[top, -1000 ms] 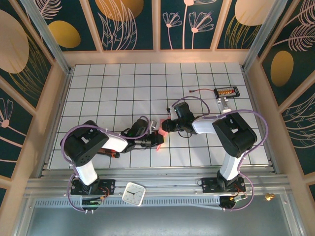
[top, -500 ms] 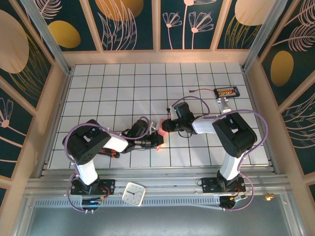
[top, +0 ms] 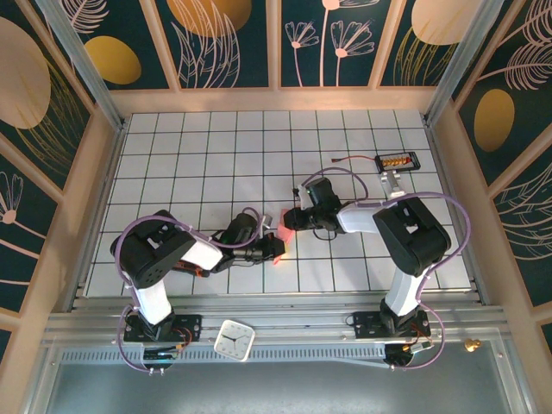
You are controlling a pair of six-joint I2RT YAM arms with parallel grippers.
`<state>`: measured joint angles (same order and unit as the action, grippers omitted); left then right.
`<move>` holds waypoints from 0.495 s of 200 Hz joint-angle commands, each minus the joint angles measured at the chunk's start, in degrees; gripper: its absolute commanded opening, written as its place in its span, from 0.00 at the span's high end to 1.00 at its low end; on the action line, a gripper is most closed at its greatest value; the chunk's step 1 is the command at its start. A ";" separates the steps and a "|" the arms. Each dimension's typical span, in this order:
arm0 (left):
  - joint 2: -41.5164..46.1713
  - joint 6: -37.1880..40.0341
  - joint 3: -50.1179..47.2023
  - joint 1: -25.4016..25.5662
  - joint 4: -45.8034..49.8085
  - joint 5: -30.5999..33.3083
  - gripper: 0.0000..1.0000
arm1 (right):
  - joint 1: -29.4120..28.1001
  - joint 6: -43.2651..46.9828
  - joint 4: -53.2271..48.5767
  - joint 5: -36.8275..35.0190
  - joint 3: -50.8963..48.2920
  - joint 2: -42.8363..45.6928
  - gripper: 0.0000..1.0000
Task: Fold a paper plane with a square sheet of paper (pick it up from the middle)
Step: Fold the wing for the fifth time at the center of the table.
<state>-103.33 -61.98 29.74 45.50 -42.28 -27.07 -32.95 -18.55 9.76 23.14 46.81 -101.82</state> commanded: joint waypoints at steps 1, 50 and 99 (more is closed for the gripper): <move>-1.37 -0.90 -2.99 -0.15 5.68 -0.19 1.00 | 1.22 -2.02 -1.01 3.66 1.80 4.83 0.72; -2.27 -1.08 -3.02 -0.16 4.84 -0.53 1.00 | -0.10 -6.90 1.30 7.68 -2.85 10.94 0.72; -1.96 -0.79 -2.80 -0.14 5.43 -0.26 1.00 | -2.59 -11.11 6.85 8.90 -6.99 8.86 0.76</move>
<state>-103.35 -62.83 28.82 45.36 -43.88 -27.49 -34.65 -26.55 12.71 30.06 41.34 -91.13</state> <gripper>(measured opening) 0.056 0.250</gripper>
